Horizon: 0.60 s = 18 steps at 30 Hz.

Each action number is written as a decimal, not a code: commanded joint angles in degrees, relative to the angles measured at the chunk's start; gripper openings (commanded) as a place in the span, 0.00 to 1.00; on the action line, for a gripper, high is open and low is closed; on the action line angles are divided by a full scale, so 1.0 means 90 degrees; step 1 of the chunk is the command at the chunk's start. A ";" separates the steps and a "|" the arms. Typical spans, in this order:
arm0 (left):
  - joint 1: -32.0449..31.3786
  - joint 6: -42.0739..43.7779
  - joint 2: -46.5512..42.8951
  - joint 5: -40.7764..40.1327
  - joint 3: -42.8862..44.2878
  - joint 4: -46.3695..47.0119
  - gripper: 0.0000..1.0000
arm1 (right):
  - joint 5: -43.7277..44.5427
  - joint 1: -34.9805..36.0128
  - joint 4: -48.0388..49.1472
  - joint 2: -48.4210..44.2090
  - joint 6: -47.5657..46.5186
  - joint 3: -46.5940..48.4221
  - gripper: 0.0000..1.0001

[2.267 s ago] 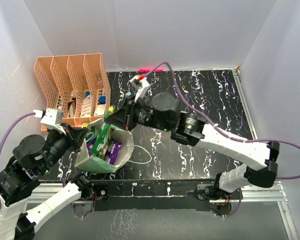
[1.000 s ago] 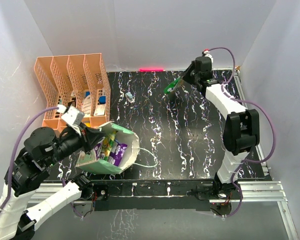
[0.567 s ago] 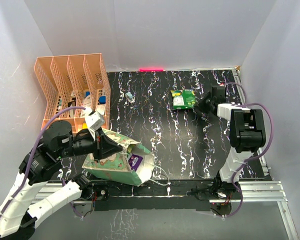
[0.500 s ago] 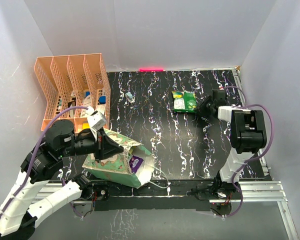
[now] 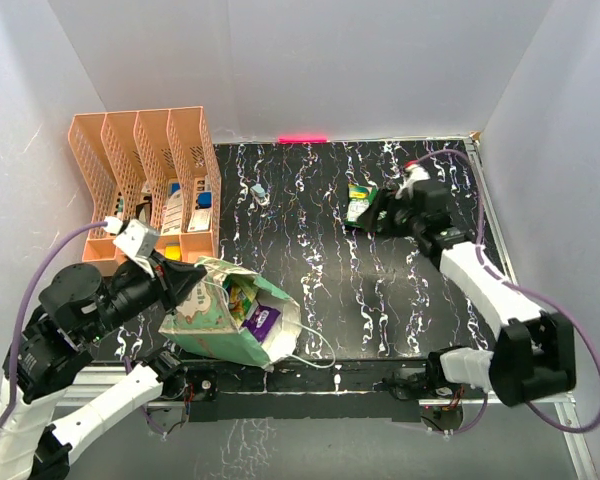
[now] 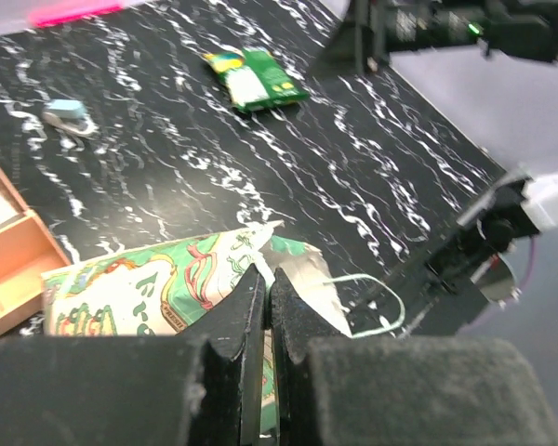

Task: Take the snacks out of the paper bag
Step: Place the snack at the center of the board, then take out the snack from the paper bag.

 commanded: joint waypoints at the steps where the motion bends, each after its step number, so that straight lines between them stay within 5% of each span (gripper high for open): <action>1: -0.0005 0.0059 -0.0018 -0.1327 0.0379 -0.0135 0.00 | -0.0317 0.1548 -0.0495 -0.1047 0.0241 -0.0234 0.67; 6: -0.0010 0.0103 -0.0118 -0.2261 0.0478 -0.0236 0.00 | 0.0528 0.3803 0.0060 -0.1910 0.1981 -0.0311 0.64; 11: -0.0010 -0.0020 -0.0120 -0.2855 0.0567 -0.0353 0.00 | 0.2104 0.6157 0.0490 -0.1402 0.2879 0.0085 0.62; 18: -0.0007 -0.0141 -0.0330 -0.3050 0.0472 -0.0353 0.00 | 0.4149 0.7527 -0.0747 0.0440 0.3657 0.1769 0.54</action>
